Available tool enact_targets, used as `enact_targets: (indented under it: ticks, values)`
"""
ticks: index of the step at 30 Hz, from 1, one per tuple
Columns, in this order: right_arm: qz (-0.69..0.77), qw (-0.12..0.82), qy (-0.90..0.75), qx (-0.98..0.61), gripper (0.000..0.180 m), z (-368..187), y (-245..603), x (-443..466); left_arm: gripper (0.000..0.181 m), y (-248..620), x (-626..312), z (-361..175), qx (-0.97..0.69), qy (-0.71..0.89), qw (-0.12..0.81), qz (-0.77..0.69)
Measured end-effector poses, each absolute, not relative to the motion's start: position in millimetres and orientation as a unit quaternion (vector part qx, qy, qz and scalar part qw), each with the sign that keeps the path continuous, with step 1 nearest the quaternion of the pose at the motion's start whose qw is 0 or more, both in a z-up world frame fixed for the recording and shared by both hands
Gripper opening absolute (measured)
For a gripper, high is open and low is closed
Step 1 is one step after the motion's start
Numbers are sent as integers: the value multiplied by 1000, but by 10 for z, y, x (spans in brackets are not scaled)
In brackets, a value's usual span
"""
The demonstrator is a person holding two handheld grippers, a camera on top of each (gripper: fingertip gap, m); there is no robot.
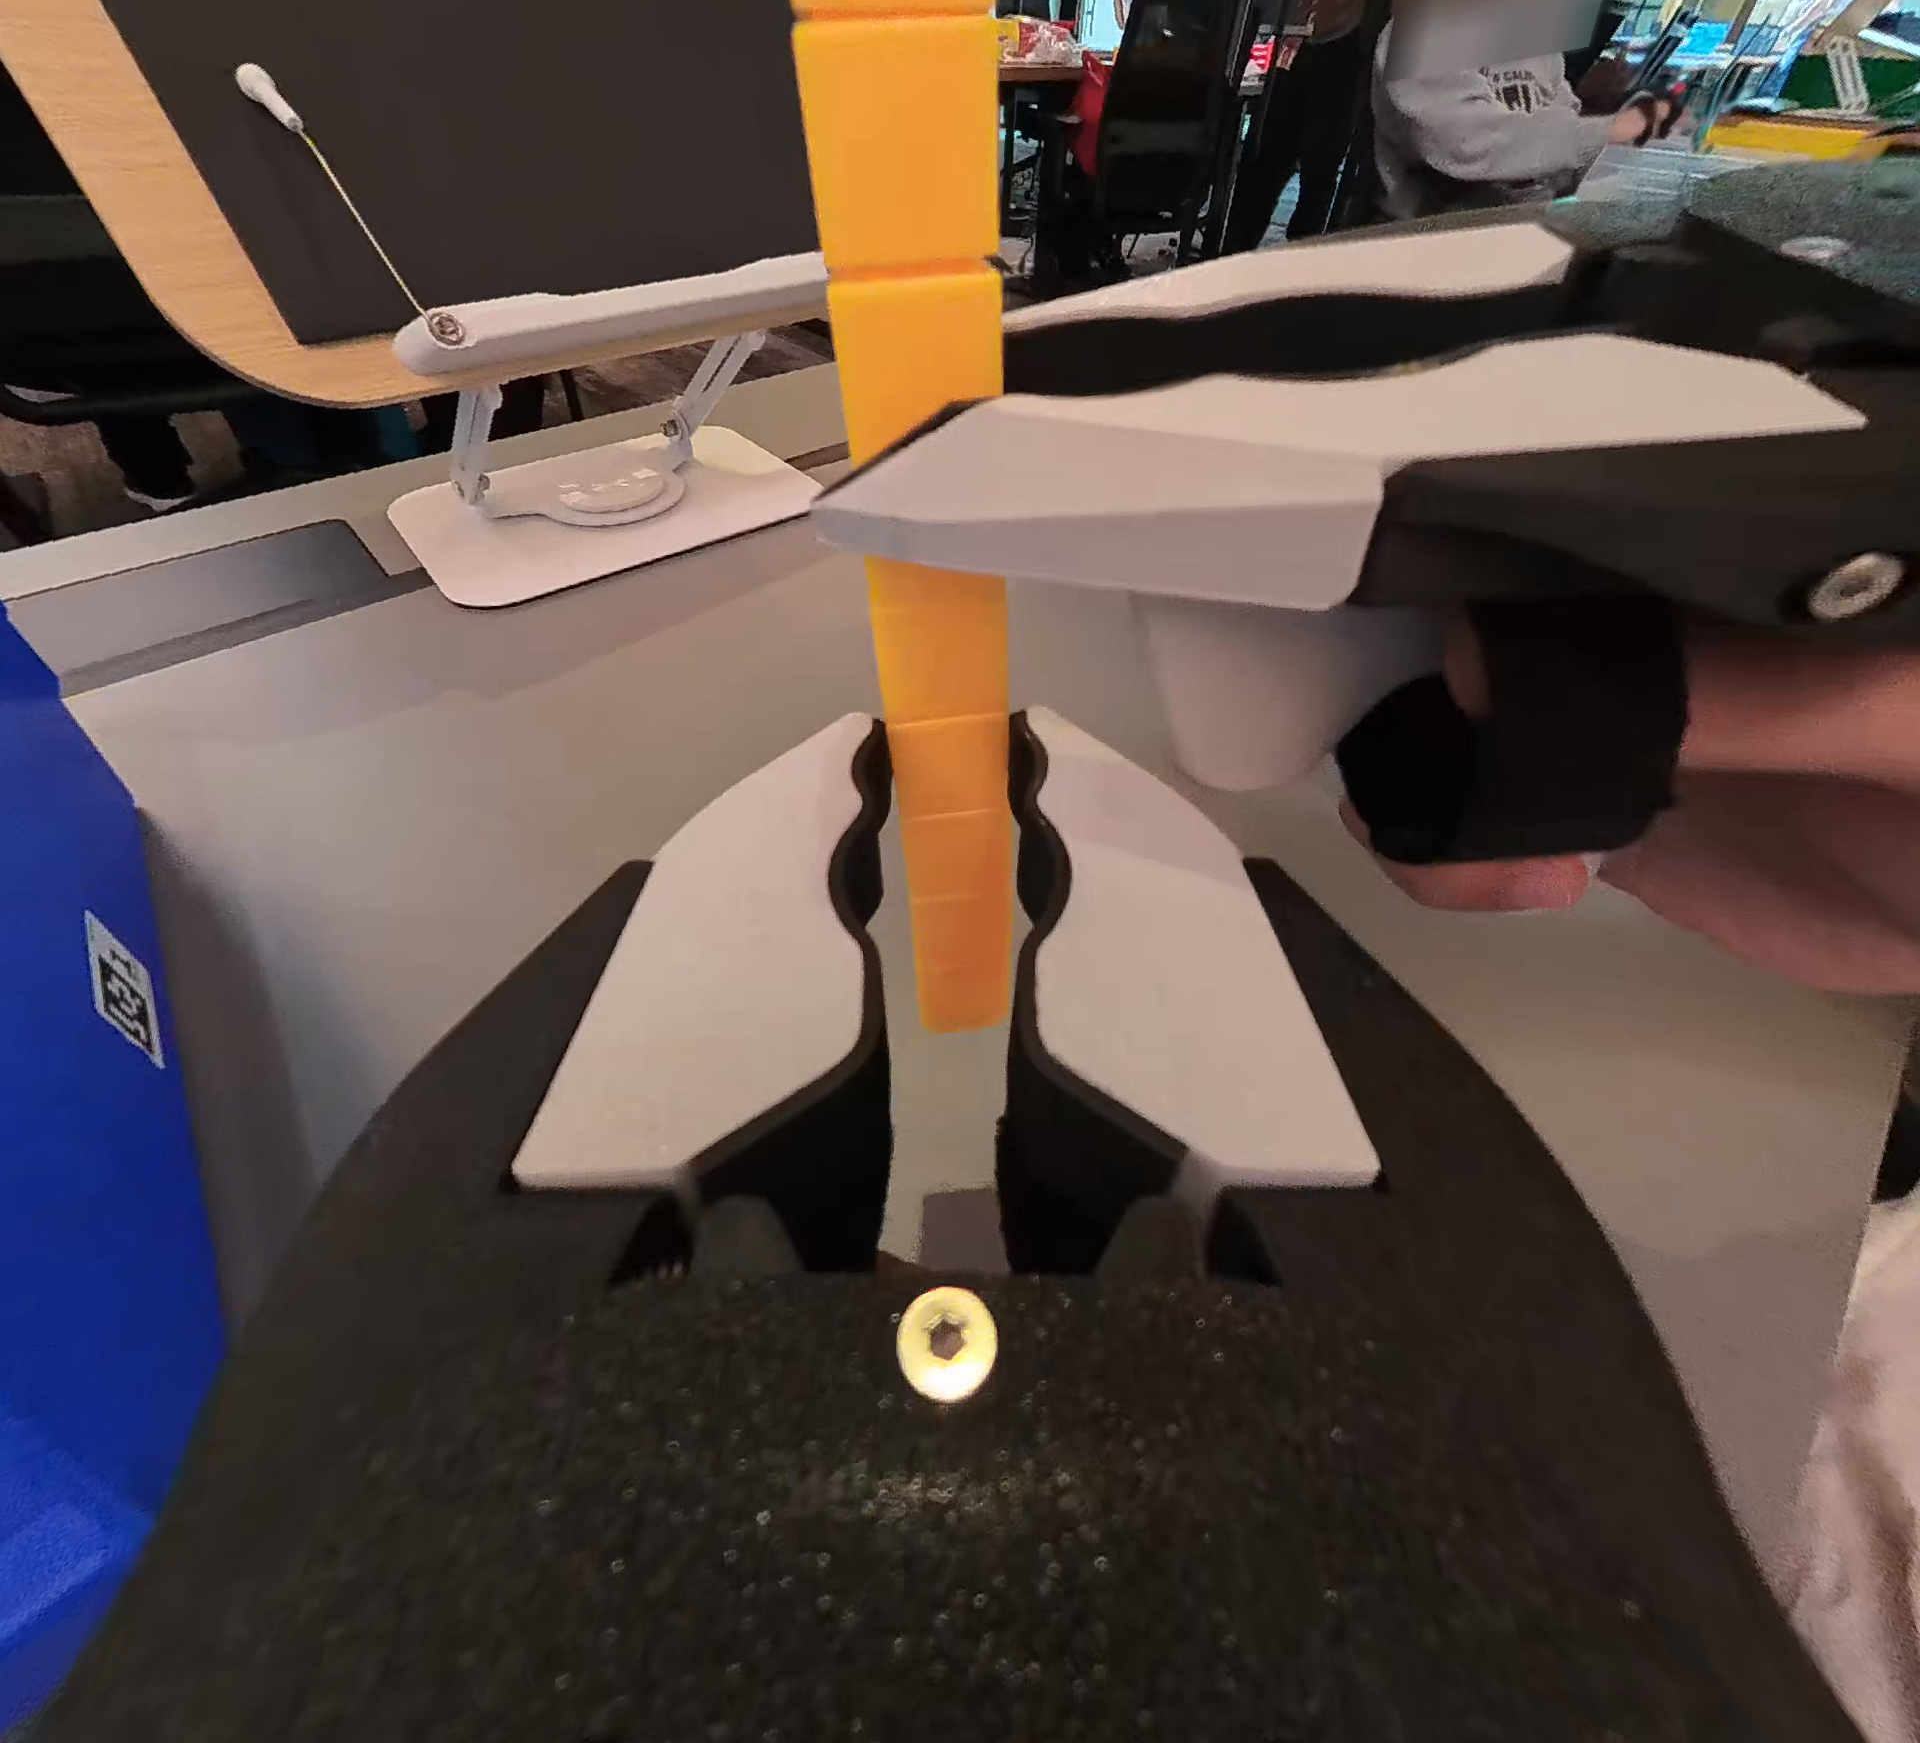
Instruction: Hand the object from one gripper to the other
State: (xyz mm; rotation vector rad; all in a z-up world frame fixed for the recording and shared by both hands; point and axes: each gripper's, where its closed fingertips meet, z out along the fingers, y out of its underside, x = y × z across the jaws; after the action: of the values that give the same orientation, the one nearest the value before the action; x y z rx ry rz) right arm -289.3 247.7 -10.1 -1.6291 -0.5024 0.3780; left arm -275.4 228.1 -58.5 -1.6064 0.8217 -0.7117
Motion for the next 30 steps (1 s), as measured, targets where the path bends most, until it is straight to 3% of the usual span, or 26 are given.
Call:
enact_targets:
  ticks: [7,13,17,24,30]
  values:
    - [254,624,-213,-707,21,-61,2487,-2810,24,2238,-2741,-533,-664,351,579,-318]
    - [371,608,-111,-693,21,168,2619,-2435,58,2231,-2801,-518,-645,370,597,-302]
    - [491,568,-14,-660,21,387,2667,-2170,68,2116,-2667,-637,-633,408,585,-302]
    - [701,400,128,-577,21,407,2663,-2090,62,2054,-2586,-461,-576,417,678,-187]
    - [746,306,172,-565,21,77,2682,-2329,53,1988,-2688,-174,-532,391,735,-154]
